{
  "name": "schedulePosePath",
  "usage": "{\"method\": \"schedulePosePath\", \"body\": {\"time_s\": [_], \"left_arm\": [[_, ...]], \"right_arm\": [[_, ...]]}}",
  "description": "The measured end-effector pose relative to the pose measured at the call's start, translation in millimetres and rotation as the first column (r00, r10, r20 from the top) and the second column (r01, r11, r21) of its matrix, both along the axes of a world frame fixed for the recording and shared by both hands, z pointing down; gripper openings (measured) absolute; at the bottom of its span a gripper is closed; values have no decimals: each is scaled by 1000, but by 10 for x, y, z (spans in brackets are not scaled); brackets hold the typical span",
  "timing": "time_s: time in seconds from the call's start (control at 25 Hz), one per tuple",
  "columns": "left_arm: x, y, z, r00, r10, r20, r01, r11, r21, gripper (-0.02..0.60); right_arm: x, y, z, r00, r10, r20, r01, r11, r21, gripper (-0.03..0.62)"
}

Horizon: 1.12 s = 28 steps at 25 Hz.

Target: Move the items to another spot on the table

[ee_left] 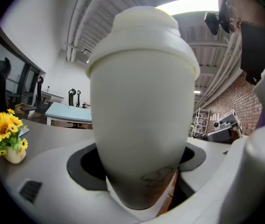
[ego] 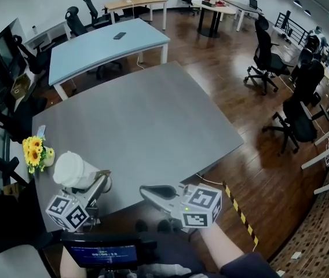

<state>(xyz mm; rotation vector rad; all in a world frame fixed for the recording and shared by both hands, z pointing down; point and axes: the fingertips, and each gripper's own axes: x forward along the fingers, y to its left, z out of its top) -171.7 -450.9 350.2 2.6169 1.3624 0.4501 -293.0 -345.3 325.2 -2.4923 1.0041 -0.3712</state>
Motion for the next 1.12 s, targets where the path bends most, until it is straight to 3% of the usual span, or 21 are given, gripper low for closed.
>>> {"method": "schedulePosePath", "body": {"time_s": [0.28, 0.52, 0.68, 0.88, 1.12], "left_arm": [[238, -183, -5, 998, 53, 20, -51, 995, -84, 426], [345, 167, 133, 983, 178, 37, -173, 978, -113, 426], [292, 540, 118, 961, 277, 14, -275, 957, -88, 425], [2, 1161, 26, 938, 347, -10, -346, 936, -69, 426], [-461, 2103, 26, 938, 346, -29, -347, 938, -16, 426]], "right_arm": [[164, -187, 44, 997, 66, 49, -60, 992, -110, -17], [155, -41, 91, 980, 193, 51, -182, 968, -171, -17], [137, 262, 17, 953, 304, 10, -296, 935, -195, -17], [-175, 850, 6, 928, 371, -25, -369, 913, -173, -17], [-735, 1834, 128, 917, 396, -39, -397, 905, -151, -17]]}}
